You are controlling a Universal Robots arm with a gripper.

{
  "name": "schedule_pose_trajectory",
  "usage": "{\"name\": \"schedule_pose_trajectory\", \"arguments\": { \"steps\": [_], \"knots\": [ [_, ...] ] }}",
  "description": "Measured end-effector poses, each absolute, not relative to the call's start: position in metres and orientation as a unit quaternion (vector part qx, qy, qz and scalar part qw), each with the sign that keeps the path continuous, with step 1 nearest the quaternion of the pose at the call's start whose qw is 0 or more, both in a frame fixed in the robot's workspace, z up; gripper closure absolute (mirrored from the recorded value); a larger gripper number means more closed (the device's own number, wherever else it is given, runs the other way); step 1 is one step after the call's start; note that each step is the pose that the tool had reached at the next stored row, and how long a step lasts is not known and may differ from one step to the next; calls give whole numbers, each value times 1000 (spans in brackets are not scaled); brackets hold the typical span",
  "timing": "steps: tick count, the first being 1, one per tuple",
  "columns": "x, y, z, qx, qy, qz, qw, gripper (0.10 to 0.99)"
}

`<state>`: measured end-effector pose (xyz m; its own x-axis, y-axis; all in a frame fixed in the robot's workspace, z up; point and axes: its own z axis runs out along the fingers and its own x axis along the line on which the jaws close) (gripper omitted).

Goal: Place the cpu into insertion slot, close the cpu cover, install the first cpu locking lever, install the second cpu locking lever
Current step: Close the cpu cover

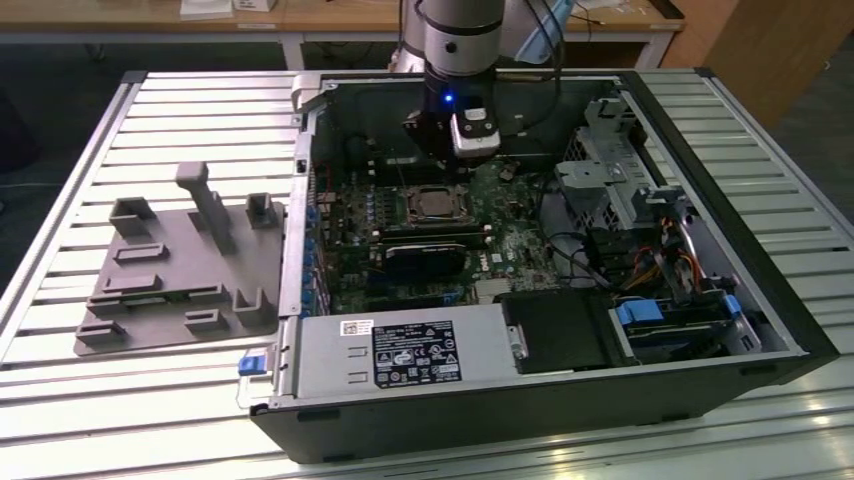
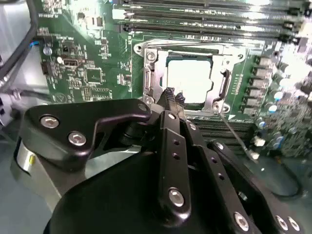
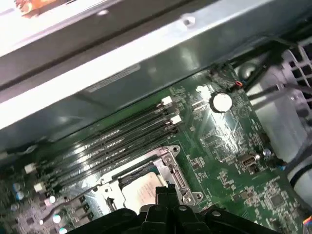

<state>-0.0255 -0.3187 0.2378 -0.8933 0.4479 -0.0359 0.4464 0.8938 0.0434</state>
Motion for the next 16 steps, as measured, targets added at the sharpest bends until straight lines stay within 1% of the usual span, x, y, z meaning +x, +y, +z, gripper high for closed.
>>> {"name": "schedule_pose_trajectory", "arguments": {
  "steps": [2,11,16],
  "knots": [
    [-25,-319,237,194,981,16,22,980],
    [-27,-319,235,122,992,11,22,980],
    [-27,-319,235,120,992,11,22,980]
  ]
}}
